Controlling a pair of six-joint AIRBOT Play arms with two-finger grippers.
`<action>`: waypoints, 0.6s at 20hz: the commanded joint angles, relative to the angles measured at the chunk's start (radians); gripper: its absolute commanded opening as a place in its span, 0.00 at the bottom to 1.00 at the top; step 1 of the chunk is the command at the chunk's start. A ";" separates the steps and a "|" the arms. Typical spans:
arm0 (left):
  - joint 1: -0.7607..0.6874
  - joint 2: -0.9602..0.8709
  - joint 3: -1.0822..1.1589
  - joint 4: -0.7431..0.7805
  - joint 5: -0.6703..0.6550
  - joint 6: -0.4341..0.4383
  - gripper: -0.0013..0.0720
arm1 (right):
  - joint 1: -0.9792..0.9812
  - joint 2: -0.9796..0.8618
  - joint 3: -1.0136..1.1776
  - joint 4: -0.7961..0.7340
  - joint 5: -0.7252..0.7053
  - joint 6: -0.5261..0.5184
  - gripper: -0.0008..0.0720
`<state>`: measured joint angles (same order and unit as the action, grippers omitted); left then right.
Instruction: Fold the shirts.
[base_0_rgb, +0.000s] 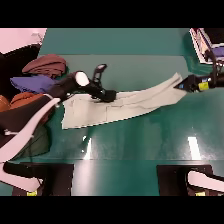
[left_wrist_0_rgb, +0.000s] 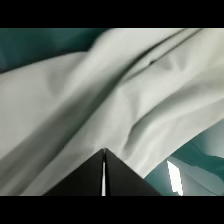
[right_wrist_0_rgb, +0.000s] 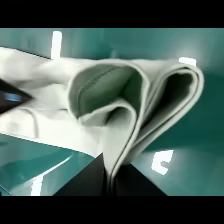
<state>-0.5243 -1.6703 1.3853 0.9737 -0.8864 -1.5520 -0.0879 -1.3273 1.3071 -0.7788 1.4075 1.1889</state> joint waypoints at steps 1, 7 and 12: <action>-0.068 -0.119 0.095 -0.013 -0.002 -0.001 0.05 | 0.113 0.074 0.131 0.003 0.006 0.105 0.03; -0.087 -0.153 0.129 0.016 0.014 -0.005 0.05 | 0.280 0.075 0.238 0.069 -0.036 0.147 0.03; 0.002 -0.094 0.172 0.039 -0.035 -0.016 0.05 | 0.406 0.075 0.239 0.081 -0.130 0.146 0.03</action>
<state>-0.5697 -1.7992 1.5318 0.9901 -0.8917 -1.5661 0.2451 -1.2537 1.5364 -0.7143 1.3327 1.3277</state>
